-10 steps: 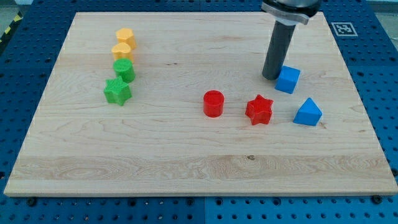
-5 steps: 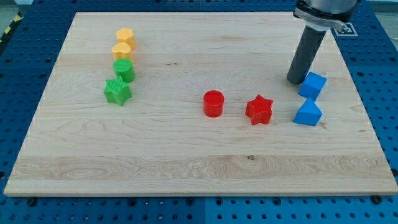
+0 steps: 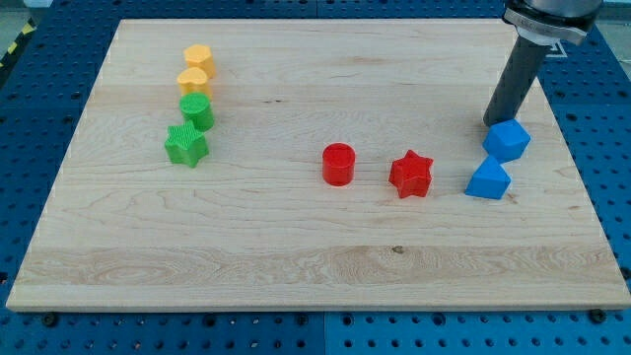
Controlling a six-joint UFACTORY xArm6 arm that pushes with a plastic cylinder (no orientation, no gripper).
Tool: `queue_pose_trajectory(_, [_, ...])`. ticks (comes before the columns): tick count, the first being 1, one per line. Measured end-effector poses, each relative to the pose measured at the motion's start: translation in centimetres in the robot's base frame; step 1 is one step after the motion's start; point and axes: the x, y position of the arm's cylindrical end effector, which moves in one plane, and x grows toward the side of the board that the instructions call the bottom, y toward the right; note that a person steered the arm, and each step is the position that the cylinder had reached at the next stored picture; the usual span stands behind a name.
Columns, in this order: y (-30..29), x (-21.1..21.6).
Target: Slide the blue cube to the right side of the blue triangle
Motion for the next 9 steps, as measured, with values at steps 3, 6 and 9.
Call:
queue_pose_trajectory(3, [0.2, 2.8])
queue_pose_trajectory(6, [2.6, 3.8])
queue_pose_trajectory(9, [2.5, 4.4])
